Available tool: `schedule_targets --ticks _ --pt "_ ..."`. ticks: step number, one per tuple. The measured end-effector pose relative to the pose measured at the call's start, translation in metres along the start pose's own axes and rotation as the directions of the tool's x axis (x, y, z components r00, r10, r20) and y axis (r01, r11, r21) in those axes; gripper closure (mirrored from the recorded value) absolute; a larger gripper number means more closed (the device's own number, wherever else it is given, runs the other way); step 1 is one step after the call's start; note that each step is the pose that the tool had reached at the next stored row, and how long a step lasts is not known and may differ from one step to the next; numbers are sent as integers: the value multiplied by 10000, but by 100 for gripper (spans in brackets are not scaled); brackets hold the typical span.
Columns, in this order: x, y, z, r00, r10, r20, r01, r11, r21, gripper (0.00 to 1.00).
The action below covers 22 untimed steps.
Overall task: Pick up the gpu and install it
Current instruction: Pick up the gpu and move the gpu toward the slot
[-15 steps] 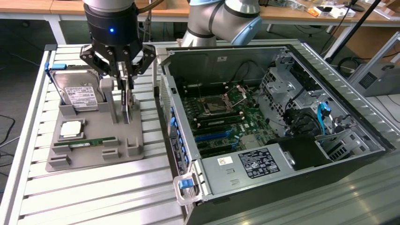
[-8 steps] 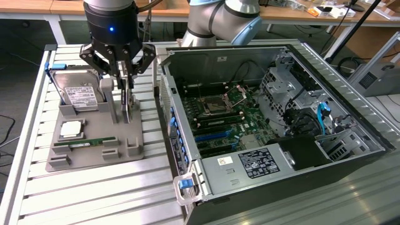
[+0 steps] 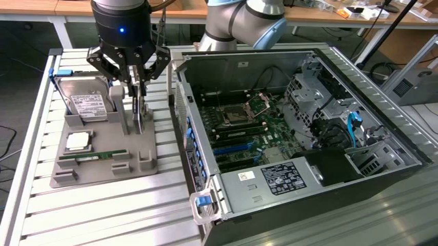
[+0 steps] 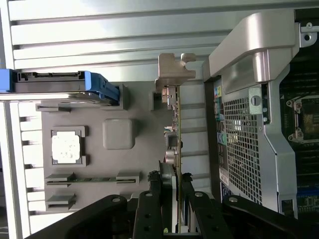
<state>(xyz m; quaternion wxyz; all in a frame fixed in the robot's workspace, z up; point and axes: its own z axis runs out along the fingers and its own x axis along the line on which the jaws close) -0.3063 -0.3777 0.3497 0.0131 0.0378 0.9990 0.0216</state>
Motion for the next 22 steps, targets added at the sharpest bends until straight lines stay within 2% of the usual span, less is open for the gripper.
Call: schedule_targets --ticks 22 --pt "-1 2 -51 10000 0 -1 0 10000 1 73"
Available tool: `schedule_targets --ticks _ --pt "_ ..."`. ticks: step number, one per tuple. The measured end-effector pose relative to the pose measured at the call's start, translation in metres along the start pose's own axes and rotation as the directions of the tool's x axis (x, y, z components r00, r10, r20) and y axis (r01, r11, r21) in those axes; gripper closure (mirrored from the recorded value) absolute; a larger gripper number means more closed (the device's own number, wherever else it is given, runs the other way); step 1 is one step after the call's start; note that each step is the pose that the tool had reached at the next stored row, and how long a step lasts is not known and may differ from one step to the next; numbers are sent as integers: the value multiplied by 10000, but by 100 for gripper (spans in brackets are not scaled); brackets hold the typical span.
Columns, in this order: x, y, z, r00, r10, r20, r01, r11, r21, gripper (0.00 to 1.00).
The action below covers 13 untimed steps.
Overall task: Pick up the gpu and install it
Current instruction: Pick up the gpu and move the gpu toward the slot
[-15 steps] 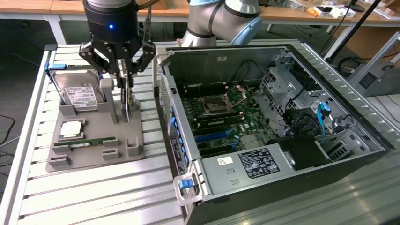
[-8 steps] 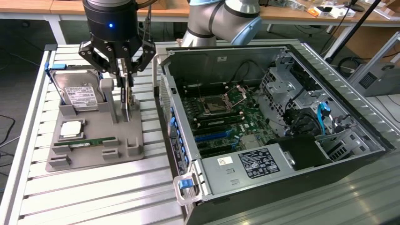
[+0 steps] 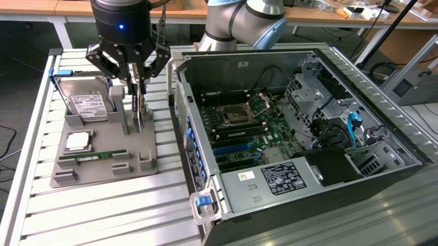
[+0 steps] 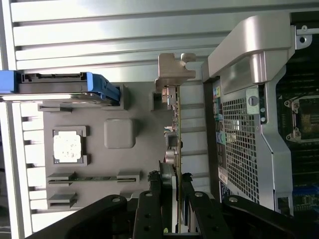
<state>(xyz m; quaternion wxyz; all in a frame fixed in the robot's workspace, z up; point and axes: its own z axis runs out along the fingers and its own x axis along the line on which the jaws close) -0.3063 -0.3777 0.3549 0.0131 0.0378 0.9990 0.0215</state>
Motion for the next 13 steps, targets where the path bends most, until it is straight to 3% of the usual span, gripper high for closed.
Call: schedule_targets --ticks 13 --pt "-3 5 -125 10000 0 0 0 10000 0 73"
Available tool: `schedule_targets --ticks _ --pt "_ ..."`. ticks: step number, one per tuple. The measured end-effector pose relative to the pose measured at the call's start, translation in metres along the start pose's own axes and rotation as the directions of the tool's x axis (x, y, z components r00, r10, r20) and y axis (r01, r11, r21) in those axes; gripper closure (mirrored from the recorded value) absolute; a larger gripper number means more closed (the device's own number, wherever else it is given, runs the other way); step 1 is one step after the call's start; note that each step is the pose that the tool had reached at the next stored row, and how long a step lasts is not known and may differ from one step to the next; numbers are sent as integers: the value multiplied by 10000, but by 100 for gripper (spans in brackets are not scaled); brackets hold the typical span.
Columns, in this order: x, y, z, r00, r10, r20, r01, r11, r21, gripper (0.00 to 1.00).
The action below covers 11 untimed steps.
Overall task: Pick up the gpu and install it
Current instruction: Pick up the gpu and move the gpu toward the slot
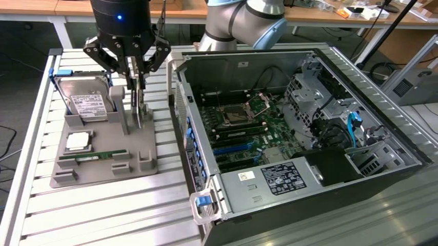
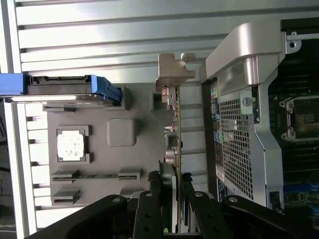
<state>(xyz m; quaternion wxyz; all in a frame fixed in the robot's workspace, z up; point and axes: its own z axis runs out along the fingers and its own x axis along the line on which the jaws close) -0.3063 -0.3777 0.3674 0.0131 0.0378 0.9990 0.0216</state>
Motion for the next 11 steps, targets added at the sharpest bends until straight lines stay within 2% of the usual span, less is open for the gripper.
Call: schedule_targets --ticks 11 --pt "-1 2 -38 10000 0 0 0 10000 0 73"
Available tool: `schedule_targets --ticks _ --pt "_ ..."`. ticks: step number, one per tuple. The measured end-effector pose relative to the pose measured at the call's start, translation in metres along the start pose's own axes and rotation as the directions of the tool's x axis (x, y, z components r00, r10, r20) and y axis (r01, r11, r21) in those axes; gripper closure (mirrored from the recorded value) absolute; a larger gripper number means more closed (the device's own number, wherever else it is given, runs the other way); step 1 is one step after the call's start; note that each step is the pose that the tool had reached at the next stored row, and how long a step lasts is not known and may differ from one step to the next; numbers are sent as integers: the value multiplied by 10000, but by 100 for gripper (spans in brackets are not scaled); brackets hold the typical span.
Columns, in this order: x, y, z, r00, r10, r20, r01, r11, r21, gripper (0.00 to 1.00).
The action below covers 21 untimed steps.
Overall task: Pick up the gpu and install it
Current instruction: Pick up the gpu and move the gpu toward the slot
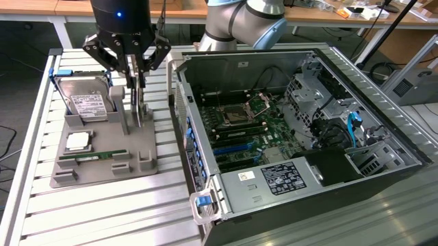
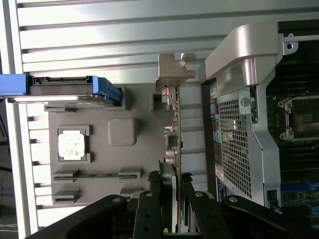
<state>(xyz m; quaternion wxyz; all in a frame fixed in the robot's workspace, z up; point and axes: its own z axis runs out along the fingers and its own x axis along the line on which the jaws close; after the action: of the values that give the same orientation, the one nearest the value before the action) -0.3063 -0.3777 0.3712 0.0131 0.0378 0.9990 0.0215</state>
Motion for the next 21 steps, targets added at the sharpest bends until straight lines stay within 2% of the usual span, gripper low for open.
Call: schedule_targets --ticks 21 --pt "-2 3 -75 10000 0 0 0 10000 0 73"
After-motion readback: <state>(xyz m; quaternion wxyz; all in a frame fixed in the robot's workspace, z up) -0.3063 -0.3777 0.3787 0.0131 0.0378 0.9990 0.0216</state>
